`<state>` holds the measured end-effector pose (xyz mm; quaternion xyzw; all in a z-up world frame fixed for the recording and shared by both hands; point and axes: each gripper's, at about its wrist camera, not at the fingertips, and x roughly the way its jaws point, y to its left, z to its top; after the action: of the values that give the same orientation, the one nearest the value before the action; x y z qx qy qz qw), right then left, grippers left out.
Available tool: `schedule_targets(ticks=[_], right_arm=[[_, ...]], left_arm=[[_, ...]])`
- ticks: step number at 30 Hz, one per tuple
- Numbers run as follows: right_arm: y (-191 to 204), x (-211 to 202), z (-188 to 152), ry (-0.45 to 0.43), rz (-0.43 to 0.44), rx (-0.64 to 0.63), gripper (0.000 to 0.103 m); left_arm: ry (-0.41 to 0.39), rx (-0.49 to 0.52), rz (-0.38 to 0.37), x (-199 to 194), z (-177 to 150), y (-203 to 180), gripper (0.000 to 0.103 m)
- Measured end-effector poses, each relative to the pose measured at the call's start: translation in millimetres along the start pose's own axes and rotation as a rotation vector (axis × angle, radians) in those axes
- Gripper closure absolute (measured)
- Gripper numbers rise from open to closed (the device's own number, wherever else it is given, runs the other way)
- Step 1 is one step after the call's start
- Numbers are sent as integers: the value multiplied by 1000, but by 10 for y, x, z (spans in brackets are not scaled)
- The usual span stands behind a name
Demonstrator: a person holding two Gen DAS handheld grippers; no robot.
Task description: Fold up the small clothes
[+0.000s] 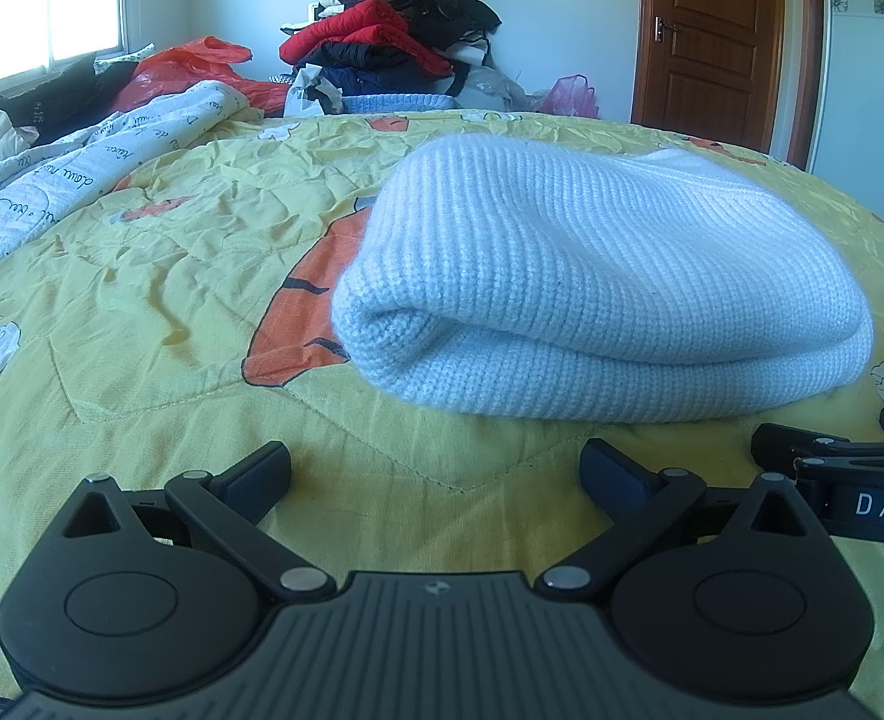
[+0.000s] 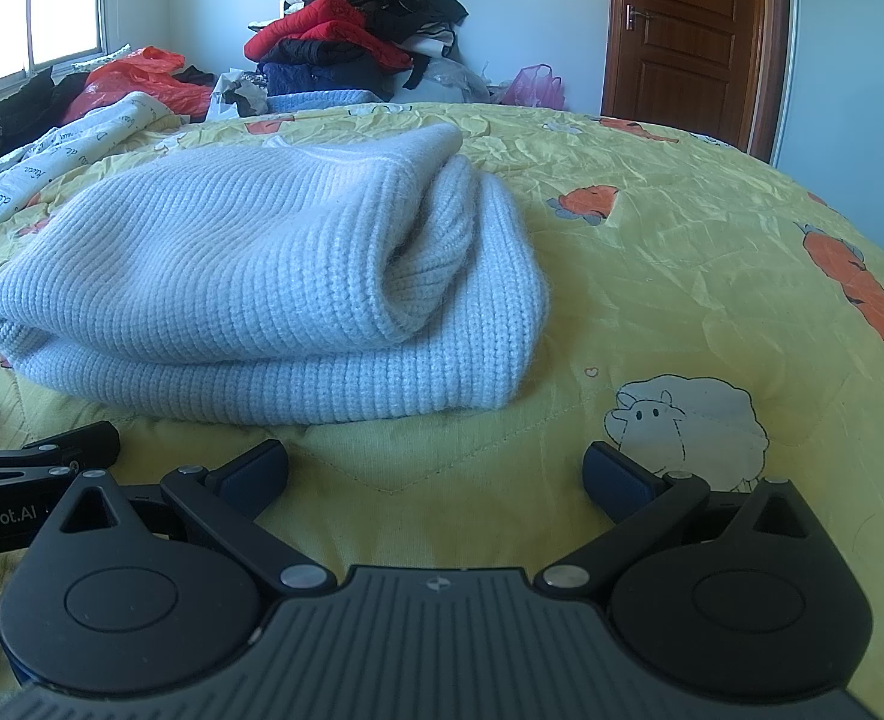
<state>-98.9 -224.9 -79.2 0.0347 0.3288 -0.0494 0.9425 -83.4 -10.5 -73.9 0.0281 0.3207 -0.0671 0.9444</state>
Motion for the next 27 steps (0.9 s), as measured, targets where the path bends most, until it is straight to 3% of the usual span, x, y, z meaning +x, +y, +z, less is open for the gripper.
schedule_targets(ticks=[14, 20, 27], right_arm=[[1, -3, -1, 1, 0, 0, 0], [-6, -98, -7, -1, -15, 1, 0], [84, -483, 45, -119, -21, -55, 0]], left_arm=[[9, 5, -16, -14, 10, 6, 0], [57, 20, -11, -175, 84, -22, 0], [-147, 84, 34, -702, 117, -81, 0]])
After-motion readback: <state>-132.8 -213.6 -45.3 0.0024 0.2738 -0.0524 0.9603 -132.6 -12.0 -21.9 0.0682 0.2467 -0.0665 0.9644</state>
